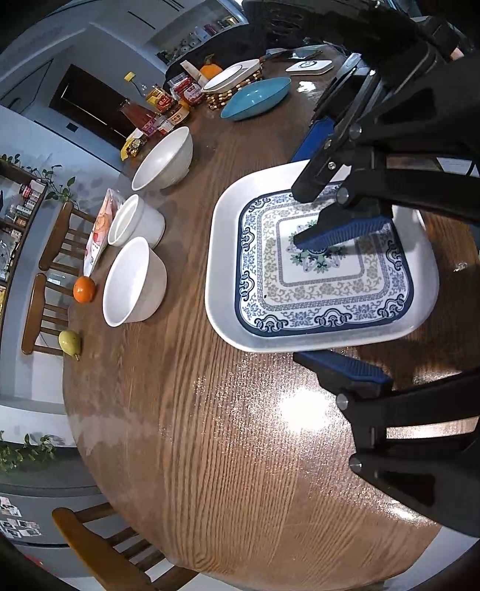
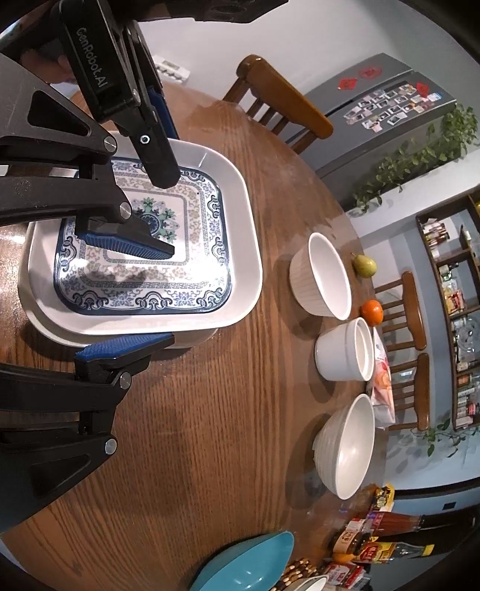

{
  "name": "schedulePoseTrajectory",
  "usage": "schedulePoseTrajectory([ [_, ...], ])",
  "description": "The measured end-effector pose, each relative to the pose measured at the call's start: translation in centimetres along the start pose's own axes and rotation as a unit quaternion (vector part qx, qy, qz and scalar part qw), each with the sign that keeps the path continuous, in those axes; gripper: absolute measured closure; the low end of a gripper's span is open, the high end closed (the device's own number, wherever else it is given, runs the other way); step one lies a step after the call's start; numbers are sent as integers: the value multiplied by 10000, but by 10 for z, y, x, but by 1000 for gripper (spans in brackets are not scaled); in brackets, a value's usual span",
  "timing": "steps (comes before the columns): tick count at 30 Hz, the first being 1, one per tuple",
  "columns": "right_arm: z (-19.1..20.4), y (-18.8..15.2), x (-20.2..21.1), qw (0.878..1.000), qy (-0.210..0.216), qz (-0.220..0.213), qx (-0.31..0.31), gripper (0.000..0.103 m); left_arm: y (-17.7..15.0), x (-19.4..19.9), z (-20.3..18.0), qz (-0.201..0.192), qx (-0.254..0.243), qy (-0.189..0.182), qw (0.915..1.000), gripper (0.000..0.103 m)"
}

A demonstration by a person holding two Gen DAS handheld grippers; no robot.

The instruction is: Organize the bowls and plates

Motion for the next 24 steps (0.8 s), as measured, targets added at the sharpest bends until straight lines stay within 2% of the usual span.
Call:
schedulePoseTrajectory([
  [17, -3, -6, 4, 9999, -168, 2, -37, 60, -4, -5, -3, 142, -105, -95, 9998, 50],
  [20, -5, -6, 4, 9999, -131, 0, -83, 60, -4, -5, -3, 166, -110, -128, 9997, 48],
  [24, -5, -5, 6, 9999, -91, -21, -117, 60, -4, -3, -3, 179, -133, -160, 9996, 35],
])
Point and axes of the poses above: each gripper's, at about its wrist camera, not at the fingertips, and x roughly against the way its jaws point, z to its left, y to its top, the point moved 3 cm from there along -x, roughly the way its jaws point, and after that the axes turned 13 degrees about y, right-handed, at the moved point
